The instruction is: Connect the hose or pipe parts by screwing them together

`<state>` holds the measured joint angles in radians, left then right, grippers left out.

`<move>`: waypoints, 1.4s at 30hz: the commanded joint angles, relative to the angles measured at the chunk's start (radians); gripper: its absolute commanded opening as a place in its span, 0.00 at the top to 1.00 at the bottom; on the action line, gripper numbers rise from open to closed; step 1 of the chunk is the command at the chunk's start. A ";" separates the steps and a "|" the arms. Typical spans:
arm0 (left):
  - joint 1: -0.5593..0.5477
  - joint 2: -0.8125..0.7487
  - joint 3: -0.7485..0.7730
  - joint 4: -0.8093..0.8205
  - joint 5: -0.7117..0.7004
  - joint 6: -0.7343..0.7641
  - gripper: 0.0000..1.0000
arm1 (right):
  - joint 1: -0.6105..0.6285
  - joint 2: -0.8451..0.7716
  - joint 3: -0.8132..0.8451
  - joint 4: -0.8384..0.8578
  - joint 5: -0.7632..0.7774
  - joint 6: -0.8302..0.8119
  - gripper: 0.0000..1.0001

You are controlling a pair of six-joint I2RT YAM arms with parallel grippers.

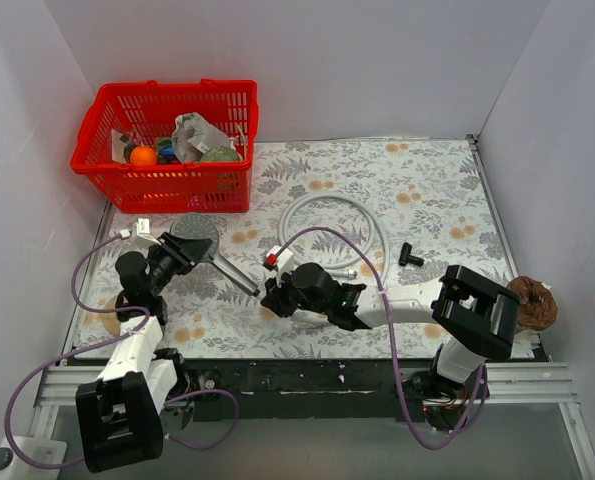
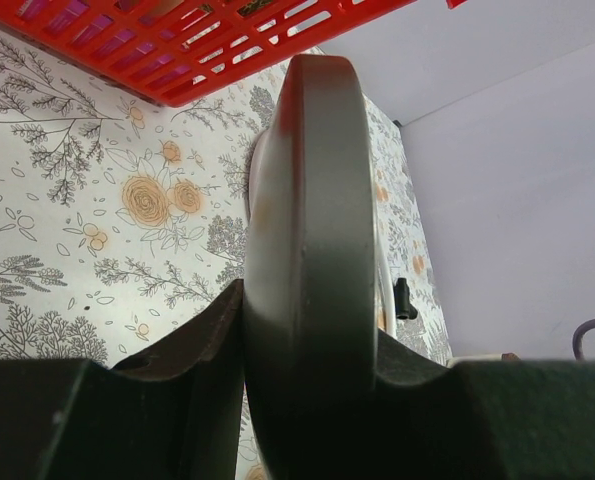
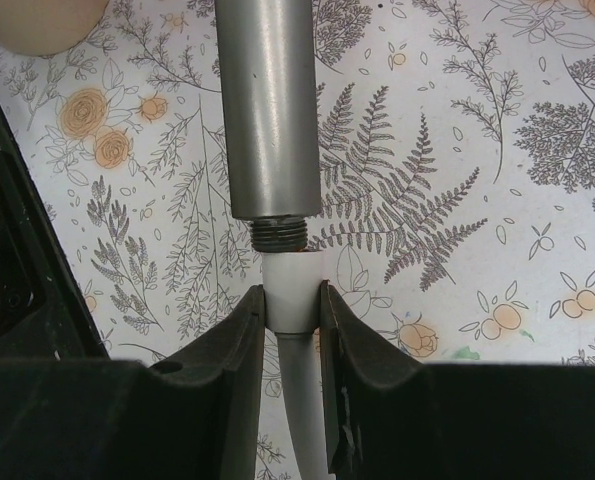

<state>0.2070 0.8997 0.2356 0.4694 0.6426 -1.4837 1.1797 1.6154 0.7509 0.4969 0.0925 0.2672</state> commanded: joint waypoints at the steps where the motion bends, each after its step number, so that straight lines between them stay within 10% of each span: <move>1: -0.020 -0.005 -0.005 0.032 0.051 -0.007 1.00 | 0.008 0.011 0.082 0.117 -0.025 0.018 0.99; 42: -0.027 0.001 -0.064 0.159 0.198 -0.113 1.00 | 0.026 -0.063 0.061 0.233 0.079 -0.016 0.99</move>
<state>0.1955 0.9211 0.2119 0.5674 0.6720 -1.5539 1.2060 1.5604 0.7158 0.5262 0.1677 0.2546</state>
